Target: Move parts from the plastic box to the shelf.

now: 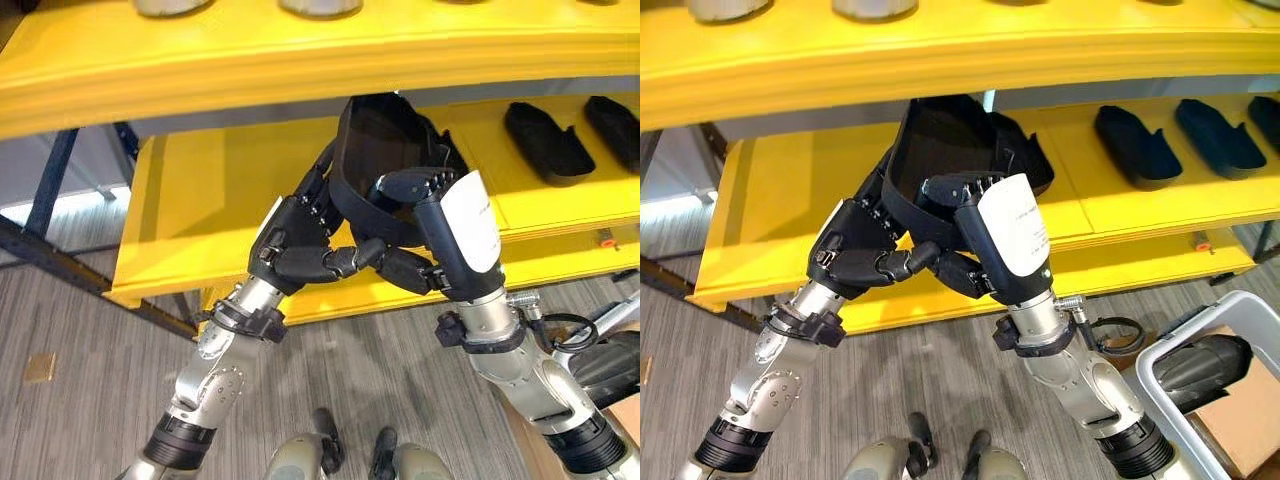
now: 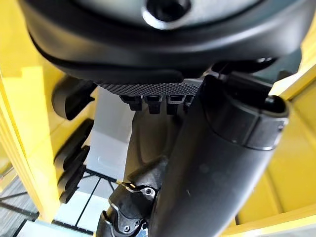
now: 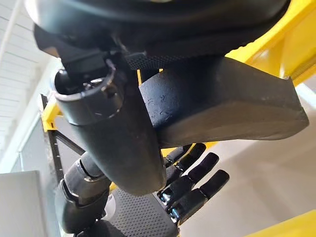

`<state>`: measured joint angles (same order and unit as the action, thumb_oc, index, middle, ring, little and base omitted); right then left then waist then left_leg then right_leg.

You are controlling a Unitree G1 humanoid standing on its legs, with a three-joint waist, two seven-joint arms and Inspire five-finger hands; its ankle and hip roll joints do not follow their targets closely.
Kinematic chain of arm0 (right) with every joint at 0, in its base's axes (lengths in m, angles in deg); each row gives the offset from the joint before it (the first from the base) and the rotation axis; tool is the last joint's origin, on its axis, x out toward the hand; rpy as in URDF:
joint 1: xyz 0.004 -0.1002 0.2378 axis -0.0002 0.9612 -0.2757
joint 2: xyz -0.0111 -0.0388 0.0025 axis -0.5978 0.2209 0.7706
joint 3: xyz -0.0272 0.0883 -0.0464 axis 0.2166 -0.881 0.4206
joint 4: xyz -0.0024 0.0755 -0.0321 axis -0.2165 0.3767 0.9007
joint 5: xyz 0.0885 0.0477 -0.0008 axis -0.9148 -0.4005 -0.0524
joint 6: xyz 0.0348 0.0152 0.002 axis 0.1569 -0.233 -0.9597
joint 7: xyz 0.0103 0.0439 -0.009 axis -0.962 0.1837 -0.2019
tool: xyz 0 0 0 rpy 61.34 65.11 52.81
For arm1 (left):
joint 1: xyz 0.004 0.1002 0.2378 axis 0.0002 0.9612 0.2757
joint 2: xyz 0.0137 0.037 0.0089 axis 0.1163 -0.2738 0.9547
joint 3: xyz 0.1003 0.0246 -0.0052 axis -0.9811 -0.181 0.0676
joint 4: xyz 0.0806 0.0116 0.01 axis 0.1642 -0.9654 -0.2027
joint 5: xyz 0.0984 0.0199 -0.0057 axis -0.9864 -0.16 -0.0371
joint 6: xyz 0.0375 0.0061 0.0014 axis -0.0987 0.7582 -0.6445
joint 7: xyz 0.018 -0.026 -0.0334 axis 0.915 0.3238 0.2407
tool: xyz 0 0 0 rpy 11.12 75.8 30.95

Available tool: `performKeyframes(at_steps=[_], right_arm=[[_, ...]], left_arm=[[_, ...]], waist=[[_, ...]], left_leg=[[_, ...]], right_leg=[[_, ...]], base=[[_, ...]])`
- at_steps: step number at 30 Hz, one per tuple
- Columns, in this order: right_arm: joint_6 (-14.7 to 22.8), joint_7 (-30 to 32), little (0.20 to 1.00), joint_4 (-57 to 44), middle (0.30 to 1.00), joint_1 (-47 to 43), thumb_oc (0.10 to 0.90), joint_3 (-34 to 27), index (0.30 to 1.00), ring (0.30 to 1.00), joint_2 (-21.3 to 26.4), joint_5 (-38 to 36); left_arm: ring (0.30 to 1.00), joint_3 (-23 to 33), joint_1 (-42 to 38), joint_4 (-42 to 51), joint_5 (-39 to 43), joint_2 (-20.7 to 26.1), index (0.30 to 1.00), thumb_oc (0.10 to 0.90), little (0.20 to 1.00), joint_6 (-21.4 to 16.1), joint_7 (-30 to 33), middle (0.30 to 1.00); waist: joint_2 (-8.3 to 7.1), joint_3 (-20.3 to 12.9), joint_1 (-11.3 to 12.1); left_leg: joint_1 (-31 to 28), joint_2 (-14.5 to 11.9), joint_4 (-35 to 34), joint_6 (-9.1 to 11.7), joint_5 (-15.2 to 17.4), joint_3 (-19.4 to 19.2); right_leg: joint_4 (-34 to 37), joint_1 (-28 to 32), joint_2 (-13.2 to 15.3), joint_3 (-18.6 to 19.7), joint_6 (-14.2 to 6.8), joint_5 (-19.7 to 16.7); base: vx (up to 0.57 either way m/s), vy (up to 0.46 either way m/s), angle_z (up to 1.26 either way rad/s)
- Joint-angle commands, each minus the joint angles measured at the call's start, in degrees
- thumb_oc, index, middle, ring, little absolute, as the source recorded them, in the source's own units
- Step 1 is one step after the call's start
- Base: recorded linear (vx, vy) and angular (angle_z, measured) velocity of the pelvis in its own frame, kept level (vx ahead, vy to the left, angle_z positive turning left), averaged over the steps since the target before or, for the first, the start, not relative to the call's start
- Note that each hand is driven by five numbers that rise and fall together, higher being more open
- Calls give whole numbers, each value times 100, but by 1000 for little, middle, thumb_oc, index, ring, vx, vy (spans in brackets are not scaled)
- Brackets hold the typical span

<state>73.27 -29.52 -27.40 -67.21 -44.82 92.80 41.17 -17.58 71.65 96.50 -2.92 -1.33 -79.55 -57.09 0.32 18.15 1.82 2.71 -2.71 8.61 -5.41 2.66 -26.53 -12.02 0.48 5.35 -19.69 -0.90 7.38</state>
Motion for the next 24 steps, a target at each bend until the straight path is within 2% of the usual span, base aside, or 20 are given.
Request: performKeyframes(at_steps=[1,4,6,8,9,10,11,12,13,14,15,16,17,18,19,20,22,23,24], right_arm=[[901,426,300,-478,300,-874,400,429,300,300,-283,225],[1043,414,300,-486,300,-854,400,494,300,300,-315,401],[1044,291,300,-473,300,-859,400,523,300,300,-291,516],[1024,199,300,-419,300,-937,400,591,300,300,-253,610],[1021,118,300,-441,300,-967,400,589,300,300,-237,589],[1019,97,300,-449,300,-969,400,587,300,300,-235,584],[1085,52,300,-517,300,-957,400,558,300,300,-150,588],[1101,42,300,-539,300,-940,400,545,300,300,-130,594],[1152,28,300,-570,300,-937,400,535,300,300,-78,595],[1248,15,300,-629,300,-937,400,500,300,300,24,543],[1276,35,300,-667,300,-947,400,492,300,300,75,534],[1274,48,300,-725,300,-1017,400,500,300,300,154,447],[1274,54,300,-740,300,-1073,400,515,300,300,185,392],[1269,59,300,-745,300,-1116,400,525,300,300,204,362],[1247,52,300,-748,300,-1161,400,537,300,300,223,312],[1183,11,300,-740,300,-1297,400,510,300,300,318,141],[1124,-4,300,-697,300,-1324,400,488,300,300,342,120],[1067,-20,300,-652,300,-1342,400,474,300,300,343,114],[958,-58,300,-531,300,-1397,400,485,300,300,336,64]], left_arm=[[1000,-71,-326,481,-179,-218,1000,900,1000,-862,21,1000],[1000,-10,-223,473,-180,-193,1000,900,1000,-886,-32,1000],[1000,19,-131,544,-140,-169,1000,900,1000,-842,-145,1000],[1000,68,-61,602,-81,-158,1000,900,1000,-817,-252,1000],[1000,98,-32,640,-43,-149,1000,900,1000,-827,-305,1000],[1000,105,-26,645,-35,-147,1000,900,1000,-829,-315,1000],[1000,118,0,713,-3,-121,1000,900,1000,-857,-351,1000],[1000,119,9,729,10,-116,1000,900,1000,-861,-358,1000],[1000,117,13,756,10,-101,1000,900,1000,-884,-340,1000],[1000,76,-17,780,-27,-90,1000,900,1000,-924,-252,1000],[1000,57,-41,794,-40,-88,1000,900,1000,-925,-229,1000],[1000,-27,-110,792,-127,-111,1000,900,1000,-963,-91,1000],[1000,-69,-162,761,-176,-138,1000,900,1000,-998,-7,1000],[1000,-95,-201,727,-208,-156,1000,900,1000,-1031,35,1000],[1000,-132,-234,676,-240,-179,1000,900,1000,-1077,82,1000],[1000,-242,-389,520,-304,-213,1000,900,1000,-1169,243,1000],[1000,-285,-483,445,-340,-228,1000,900,1000,-1120,267,1000],[1000,-324,-561,399,-346,-238,1000,900,1000,-1072,288,1000],[1000,-425,-669,320,-320,-255,1000,900,1000,-1048,412,1000]], waist=[[-56,-901,106],[-30,-900,19],[-33,-869,17],[-46,-860,16],[-56,-861,4],[-55,-858,1],[-83,-866,-21],[-85,-864,-24],[-92,-874,-40],[-74,-890,-73],[-55,-903,-90],[8,-916,-111],[30,-915,-131],[45,-914,-149],[50,-911,-181],[103,-898,-334],[155,-877,-364],[165,-836,-373],[182,-745,-355]], left_leg=[[115,-162,178,537,308,-11],[194,-155,602,481,524,-222],[361,-276,1084,508,683,-271],[316,-494,1316,479,846,-291],[257,-618,1369,490,860,-275],[252,-636,1381,495,863,-272],[132,-865,1348,575,817,-152],[112,-907,1343,600,804,-127],[25,-1069,1258,669,723,-29],[-149,-1389,1022,864,438,122],[-225,-1602,889,993,208,193],[-362,-2130,602,1327,-493,412],[-436,-2382,469,1457,-836,520],[-473,-2520,389,1498,-1016,550],[-535,-2639,349,1551,-1097,586],[-731,-2708,129,1581,-920,382],[-771,-2760,-55,1641,-939,328],[-770,-2661,-96,1626,-810,334],[-656,-2447,7,1495,-564,371]], right_leg=[[422,493,-57,-85,-150,256],[468,542,0,-24,-153,236],[391,532,56,9,-117,286],[281,489,123,-18,-68,364],[255,471,150,-30,-46,374],[250,470,149,-31,-41,377],[198,413,207,-27,-24,378],[176,402,213,-27,-17,385],[125,349,253,-10,-16,391],[-51,212,329,-2,3,451],[-154,138,377,-7,7,488],[-484,-82,483,25,20,605],[-723,-238,569,57,25,669],[-869,-352,626,69,38,678],[-1054,-454,718,102,17,733],[-1525,-781,1014,130,-89,787],[-1690,-906,1240,182,-213,717],[-1822,-953,1393,241,-324,712],[-1845,-972,1576,300,-470,574]], base=[[-12,-77,-11],[-27,-95,-5],[-56,-62,1],[-59,10,1],[-55,33,-4],[-81,78,-10],[-64,60,-15],[-96,118,-16],[-99,176,-9],[-124,265,-7],[-170,402,-7],[-175,423,-7],[-187,416,-7],[-141,332,-12],[-256,554,-20],[-275,634,-6],[-219,521,26],[-204,508,19],[-193,514,22]])
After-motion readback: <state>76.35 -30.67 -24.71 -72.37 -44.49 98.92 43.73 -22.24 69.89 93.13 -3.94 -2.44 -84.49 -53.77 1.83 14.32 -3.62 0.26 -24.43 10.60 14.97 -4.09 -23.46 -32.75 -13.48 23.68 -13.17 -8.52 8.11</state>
